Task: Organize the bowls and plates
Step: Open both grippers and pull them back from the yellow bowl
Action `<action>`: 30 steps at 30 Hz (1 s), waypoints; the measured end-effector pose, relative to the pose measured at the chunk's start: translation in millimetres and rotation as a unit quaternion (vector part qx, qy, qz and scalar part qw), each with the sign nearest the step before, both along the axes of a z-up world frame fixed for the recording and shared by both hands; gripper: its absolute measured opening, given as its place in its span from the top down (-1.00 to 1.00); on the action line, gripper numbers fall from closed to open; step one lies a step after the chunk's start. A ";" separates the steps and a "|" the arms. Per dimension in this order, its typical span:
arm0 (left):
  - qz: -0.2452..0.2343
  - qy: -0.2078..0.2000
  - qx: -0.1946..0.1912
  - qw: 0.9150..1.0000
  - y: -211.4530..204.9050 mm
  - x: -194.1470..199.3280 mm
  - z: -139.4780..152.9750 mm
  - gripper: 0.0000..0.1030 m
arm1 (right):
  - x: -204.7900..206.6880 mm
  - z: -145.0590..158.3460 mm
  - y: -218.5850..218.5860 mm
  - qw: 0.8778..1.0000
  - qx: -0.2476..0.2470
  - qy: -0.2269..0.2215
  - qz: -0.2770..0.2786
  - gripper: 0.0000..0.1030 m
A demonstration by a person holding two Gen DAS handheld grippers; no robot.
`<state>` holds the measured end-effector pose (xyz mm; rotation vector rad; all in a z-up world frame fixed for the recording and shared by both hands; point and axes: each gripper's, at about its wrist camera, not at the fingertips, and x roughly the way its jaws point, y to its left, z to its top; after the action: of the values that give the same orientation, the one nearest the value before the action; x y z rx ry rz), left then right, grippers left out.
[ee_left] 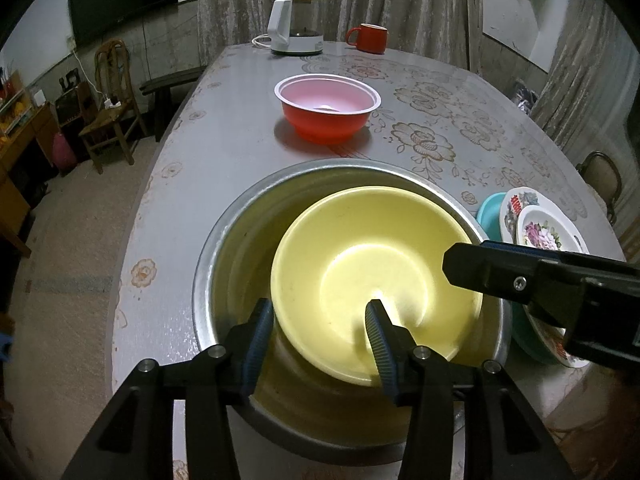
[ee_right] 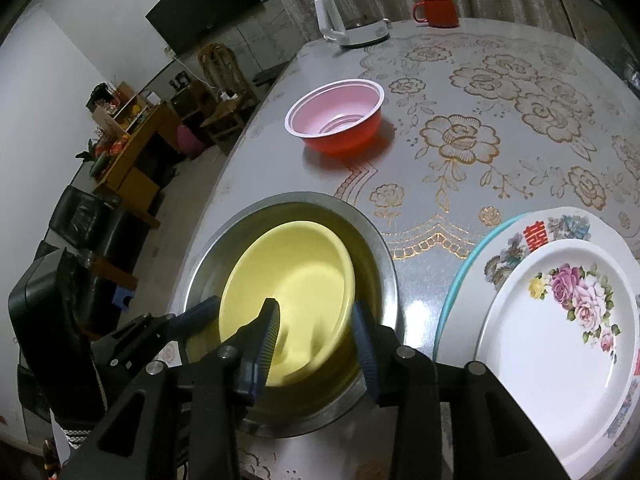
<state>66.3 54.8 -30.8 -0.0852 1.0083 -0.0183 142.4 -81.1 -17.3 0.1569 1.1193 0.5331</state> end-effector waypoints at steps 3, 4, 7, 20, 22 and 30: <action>0.001 0.002 -0.006 1.000 1.1 -0.1 0.3 0.05 | -0.3 0.0 -0.4 1.000 0.001 0.001 -0.001 0.26; 0.001 0.002 -0.006 1.000 1.3 0.0 0.5 0.04 | -0.5 -0.1 -0.4 1.000 0.001 -0.001 -0.002 0.26; 0.002 0.004 -0.011 1.000 1.7 0.1 0.9 0.04 | -3.2 6.9 -2.9 1.000 -0.003 -0.026 -0.013 0.26; 0.002 -0.001 -0.013 1.000 0.0 -0.4 7.0 -0.15 | -2.9 8.8 -6.6 0.999 0.023 -0.029 -0.010 0.26; 0.003 -0.001 -0.014 1.000 0.1 -0.3 7.8 -0.19 | -2.8 7.6 -7.2 0.999 0.023 -0.026 -0.011 0.26; 0.005 -0.005 -0.017 1.000 0.0 2.3 14.1 -0.39 | -1.0 6.5 -7.9 0.999 0.023 -0.025 -0.010 0.26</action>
<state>68.6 54.8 -16.7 -0.1212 0.9970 -0.0273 141.4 -89.1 -10.7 0.1942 1.0570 0.5419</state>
